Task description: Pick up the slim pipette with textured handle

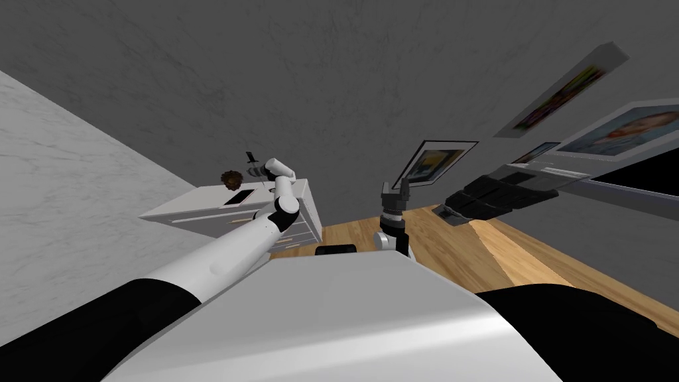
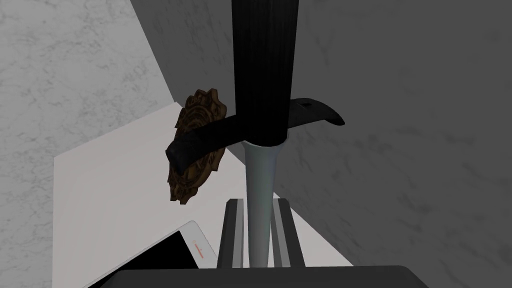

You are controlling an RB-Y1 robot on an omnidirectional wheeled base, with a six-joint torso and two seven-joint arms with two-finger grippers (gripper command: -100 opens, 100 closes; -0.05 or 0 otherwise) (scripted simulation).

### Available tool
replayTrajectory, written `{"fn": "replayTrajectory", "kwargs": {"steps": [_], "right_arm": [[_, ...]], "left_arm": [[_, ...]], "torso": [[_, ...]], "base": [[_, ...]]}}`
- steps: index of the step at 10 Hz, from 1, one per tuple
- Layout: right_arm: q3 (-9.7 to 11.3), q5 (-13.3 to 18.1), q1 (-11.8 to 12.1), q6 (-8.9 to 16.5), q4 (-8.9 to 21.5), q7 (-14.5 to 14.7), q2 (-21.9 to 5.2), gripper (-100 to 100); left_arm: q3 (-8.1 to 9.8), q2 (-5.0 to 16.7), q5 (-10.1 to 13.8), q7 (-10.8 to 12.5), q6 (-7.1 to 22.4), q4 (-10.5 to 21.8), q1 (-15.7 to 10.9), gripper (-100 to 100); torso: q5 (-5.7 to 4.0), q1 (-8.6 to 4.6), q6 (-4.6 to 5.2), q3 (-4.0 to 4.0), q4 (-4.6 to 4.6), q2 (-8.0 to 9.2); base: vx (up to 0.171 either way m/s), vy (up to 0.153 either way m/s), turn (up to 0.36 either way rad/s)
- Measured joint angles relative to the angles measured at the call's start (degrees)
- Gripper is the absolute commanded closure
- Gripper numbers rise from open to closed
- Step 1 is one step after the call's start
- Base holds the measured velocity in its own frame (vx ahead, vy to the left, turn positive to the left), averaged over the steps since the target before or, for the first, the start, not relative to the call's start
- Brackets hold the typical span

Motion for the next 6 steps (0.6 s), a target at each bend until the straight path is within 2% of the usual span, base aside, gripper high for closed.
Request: {"fn": "replayTrajectory", "kwargs": {"steps": [2,3,5,6], "right_arm": [[0.00,0.00,0.00,0.00,0.00,0.00,0.00,0],[0.00,0.00,0.00,0.00,0.00,0.00,0.00,0],[0.00,0.00,0.00,0.00,0.00,0.00,0.00,0],[0.00,0.00,0.00,0.00,0.00,0.00,0.00,0]], "left_arm": [[0.75,-0.49,1.10,-2.42,1.02,-3.87,1.41,100],[1.28,0.06,1.70,-3.62,1.80,-4.75,2.31,100],[1.80,-0.69,2.51,-5.86,2.61,-8.60,3.43,100],[1.79,-0.70,2.50,-5.97,2.59,-8.79,3.43,0]], "torso": [[0.03,0.07,-0.03,0.04,0.01,0.07],[0.02,0.01,0.00,0.02,0.00,0.04],[-0.01,0.02,-0.05,0.04,0.03,0.05],[0.02,0.11,-0.03,0.03,0.01,0.05]], "base": [[0.000,-0.045,-0.103],[0.007,-0.056,-0.040],[0.009,-0.023,0.012],[0.000,0.000,0.000]]}}
